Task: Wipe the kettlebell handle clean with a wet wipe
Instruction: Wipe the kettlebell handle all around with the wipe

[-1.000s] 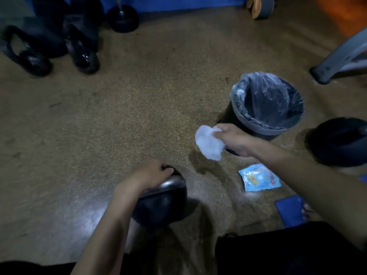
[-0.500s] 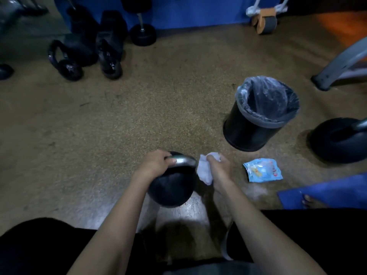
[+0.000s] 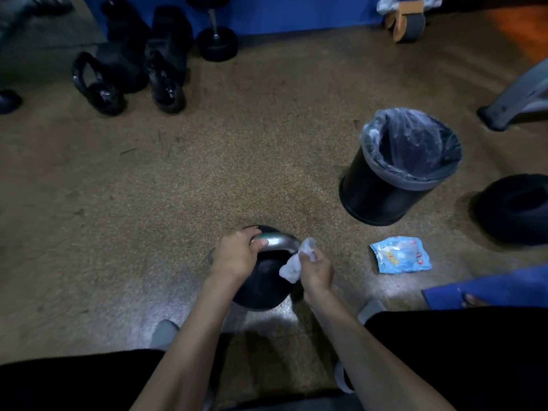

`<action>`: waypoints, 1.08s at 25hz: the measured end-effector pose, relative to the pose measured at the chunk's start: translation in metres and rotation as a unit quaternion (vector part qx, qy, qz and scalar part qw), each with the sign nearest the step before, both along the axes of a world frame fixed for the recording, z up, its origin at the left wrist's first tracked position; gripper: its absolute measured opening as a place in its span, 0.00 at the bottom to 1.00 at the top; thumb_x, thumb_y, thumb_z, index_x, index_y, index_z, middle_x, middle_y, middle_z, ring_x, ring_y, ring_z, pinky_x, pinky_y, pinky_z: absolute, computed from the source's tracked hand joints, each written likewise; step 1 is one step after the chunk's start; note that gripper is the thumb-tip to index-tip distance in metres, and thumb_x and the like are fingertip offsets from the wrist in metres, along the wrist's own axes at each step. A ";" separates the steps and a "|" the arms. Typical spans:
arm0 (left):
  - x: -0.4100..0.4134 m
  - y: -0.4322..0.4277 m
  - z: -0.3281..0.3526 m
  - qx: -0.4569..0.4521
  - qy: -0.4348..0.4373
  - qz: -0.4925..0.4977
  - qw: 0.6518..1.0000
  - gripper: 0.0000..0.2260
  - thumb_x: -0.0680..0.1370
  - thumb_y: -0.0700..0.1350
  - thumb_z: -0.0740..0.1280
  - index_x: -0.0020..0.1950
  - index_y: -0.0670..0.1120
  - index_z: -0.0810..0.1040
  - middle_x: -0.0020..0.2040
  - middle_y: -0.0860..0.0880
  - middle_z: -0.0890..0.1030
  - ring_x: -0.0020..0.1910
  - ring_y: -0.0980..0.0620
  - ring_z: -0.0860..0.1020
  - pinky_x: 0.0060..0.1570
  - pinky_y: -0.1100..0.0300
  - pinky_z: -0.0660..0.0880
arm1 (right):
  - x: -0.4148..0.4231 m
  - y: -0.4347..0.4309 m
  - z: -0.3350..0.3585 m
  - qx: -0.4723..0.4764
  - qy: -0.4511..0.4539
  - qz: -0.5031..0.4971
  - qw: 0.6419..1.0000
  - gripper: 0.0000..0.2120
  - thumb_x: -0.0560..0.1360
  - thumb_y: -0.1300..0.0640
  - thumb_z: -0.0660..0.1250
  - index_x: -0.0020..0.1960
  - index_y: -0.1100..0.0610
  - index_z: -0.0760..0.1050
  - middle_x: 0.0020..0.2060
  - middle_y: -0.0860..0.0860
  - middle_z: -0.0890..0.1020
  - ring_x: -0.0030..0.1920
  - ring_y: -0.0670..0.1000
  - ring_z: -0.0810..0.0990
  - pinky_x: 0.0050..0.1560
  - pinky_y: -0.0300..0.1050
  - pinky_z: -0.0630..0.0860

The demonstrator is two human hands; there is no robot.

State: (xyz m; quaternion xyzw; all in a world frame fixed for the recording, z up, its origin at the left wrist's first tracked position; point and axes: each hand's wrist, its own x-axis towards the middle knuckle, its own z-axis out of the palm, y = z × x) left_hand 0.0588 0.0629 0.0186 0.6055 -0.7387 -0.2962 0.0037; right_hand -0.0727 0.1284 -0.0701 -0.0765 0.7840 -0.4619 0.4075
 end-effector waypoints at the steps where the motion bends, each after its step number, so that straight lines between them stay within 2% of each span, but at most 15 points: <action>1: -0.001 0.001 0.000 -0.003 -0.002 0.001 1.000 0.17 0.78 0.53 0.62 0.66 0.50 0.75 0.63 0.44 0.78 0.62 0.42 0.75 0.64 0.52 0.69 | 0.000 0.001 0.000 -0.005 -0.007 0.001 1.000 0.10 0.76 0.60 0.62 0.56 0.57 0.77 0.53 0.54 0.80 0.53 0.53 0.79 0.57 0.48 0.76; 3: -0.002 0.002 0.002 -0.005 -0.001 0.010 1.000 0.17 0.78 0.52 0.62 0.66 0.49 0.74 0.63 0.43 0.78 0.62 0.42 0.75 0.64 0.51 0.69 | 0.002 -0.002 0.003 -0.008 -0.016 -0.005 1.000 0.07 0.76 0.59 0.61 0.51 0.54 0.76 0.49 0.52 0.80 0.50 0.52 0.79 0.53 0.47 0.76; 6: 0.002 0.005 0.002 -0.023 0.003 -0.009 1.000 0.18 0.78 0.55 0.61 0.65 0.49 0.75 0.60 0.43 0.79 0.60 0.42 0.75 0.63 0.49 0.70 | 0.000 -0.005 0.004 -0.004 -0.024 -0.021 0.999 0.09 0.76 0.59 0.63 0.55 0.55 0.78 0.50 0.53 0.81 0.52 0.54 0.80 0.55 0.48 0.77; 8: 0.009 0.005 0.000 -0.023 0.011 -0.027 0.999 0.21 0.76 0.61 0.58 0.61 0.50 0.77 0.57 0.45 0.80 0.57 0.43 0.76 0.60 0.49 0.71 | -0.004 -0.007 0.004 0.000 -0.021 -0.010 1.000 0.11 0.76 0.60 0.64 0.56 0.60 0.78 0.50 0.55 0.82 0.52 0.55 0.81 0.55 0.48 0.77; 10: 0.015 0.004 -0.003 -0.015 0.011 -0.014 1.000 0.27 0.72 0.68 0.54 0.56 0.51 0.77 0.52 0.46 0.81 0.53 0.44 0.77 0.56 0.49 0.73 | -0.003 -0.002 0.001 -0.002 -0.009 0.016 1.000 0.11 0.77 0.60 0.63 0.57 0.59 0.79 0.51 0.54 0.82 0.52 0.52 0.81 0.56 0.46 0.77; 12: 0.020 0.005 -0.006 -0.012 0.004 0.004 1.000 0.30 0.69 0.72 0.51 0.55 0.52 0.77 0.50 0.47 0.80 0.52 0.45 0.76 0.56 0.48 0.73 | 0.002 0.003 0.000 0.009 -0.001 0.028 1.000 0.12 0.76 0.60 0.63 0.58 0.59 0.78 0.54 0.54 0.81 0.53 0.51 0.80 0.58 0.46 0.77; 16: 0.025 0.004 -0.010 0.009 0.011 0.005 1.000 0.22 0.76 0.64 0.58 0.62 0.51 0.73 0.58 0.42 0.77 0.59 0.42 0.72 0.64 0.47 0.67 | 0.002 0.001 0.000 0.014 -0.008 0.020 1.000 0.12 0.78 0.62 0.61 0.58 0.61 0.77 0.52 0.51 0.79 0.51 0.49 0.78 0.50 0.38 0.72; 20: 0.022 0.007 -0.004 0.028 -0.007 0.001 1.000 0.22 0.79 0.59 0.55 0.69 0.49 0.67 0.65 0.40 0.70 0.66 0.40 0.66 0.69 0.48 0.61 | 0.003 0.004 0.003 0.023 -0.020 0.013 0.999 0.14 0.78 0.65 0.59 0.61 0.62 0.75 0.50 0.51 0.76 0.50 0.47 0.74 0.51 0.37 0.69; 24: 0.021 0.010 -0.004 0.025 -0.006 0.001 1.000 0.22 0.80 0.58 0.54 0.70 0.48 0.65 0.66 0.39 0.69 0.66 0.39 0.65 0.69 0.49 0.59 | 0.002 -0.003 0.004 0.017 0.009 0.036 0.999 0.13 0.77 0.63 0.58 0.58 0.61 0.77 0.51 0.52 0.80 0.51 0.50 0.78 0.48 0.38 0.71; 27: 0.022 0.010 -0.003 0.032 -0.006 0.003 0.999 0.22 0.80 0.58 0.54 0.70 0.49 0.65 0.66 0.40 0.69 0.66 0.39 0.65 0.68 0.49 0.59 | 0.011 0.006 -0.002 0.029 0.011 0.046 0.998 0.14 0.77 0.64 0.58 0.60 0.62 0.76 0.53 0.50 0.78 0.52 0.49 0.76 0.51 0.38 0.71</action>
